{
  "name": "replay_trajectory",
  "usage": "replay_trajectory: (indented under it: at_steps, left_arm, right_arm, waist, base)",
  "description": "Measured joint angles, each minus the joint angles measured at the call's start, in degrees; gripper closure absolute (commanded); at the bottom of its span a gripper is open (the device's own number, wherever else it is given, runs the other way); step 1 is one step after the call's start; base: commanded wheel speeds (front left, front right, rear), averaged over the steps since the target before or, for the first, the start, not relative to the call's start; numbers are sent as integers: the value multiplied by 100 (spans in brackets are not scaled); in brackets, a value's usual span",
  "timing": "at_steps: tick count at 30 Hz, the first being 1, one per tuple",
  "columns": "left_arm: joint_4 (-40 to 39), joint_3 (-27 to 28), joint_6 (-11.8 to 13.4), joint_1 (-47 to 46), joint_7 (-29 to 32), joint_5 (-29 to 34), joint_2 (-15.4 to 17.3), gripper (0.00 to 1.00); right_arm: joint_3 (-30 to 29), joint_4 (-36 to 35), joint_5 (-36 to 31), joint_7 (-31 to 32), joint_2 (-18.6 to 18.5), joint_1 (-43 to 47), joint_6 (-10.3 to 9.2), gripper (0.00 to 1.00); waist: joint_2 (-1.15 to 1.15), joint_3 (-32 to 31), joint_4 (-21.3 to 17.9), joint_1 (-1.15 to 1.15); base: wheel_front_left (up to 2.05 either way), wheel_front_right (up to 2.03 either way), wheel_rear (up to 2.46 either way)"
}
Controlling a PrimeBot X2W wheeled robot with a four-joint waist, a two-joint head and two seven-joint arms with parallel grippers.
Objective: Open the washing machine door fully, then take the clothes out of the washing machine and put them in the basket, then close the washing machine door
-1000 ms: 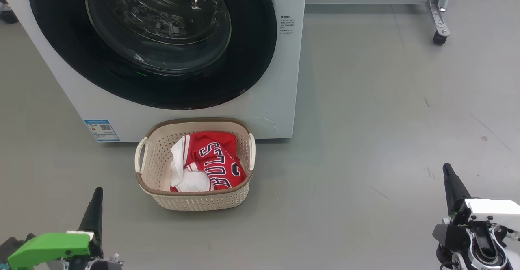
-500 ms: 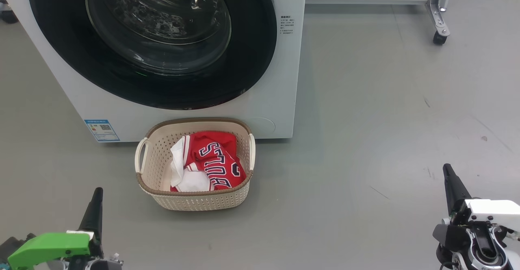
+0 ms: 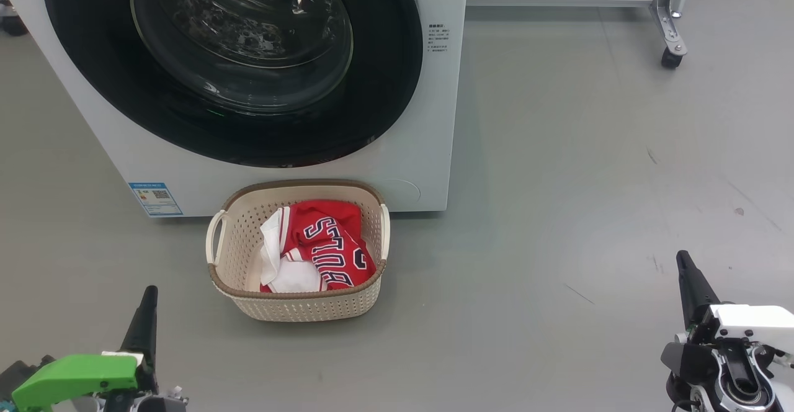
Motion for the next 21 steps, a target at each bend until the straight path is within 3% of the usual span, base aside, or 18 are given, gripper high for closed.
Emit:
replay_trajectory:
  at_steps: [21]
  left_arm:
    - [7, 9, 0, -5, 15, 0, -4, 100]
  right_arm:
    - [-13, 11, 0, 31, 2, -2, 30, 100]
  waist:
    - [0, 0, 0, 0]
  base:
    - [0, 0, 0]
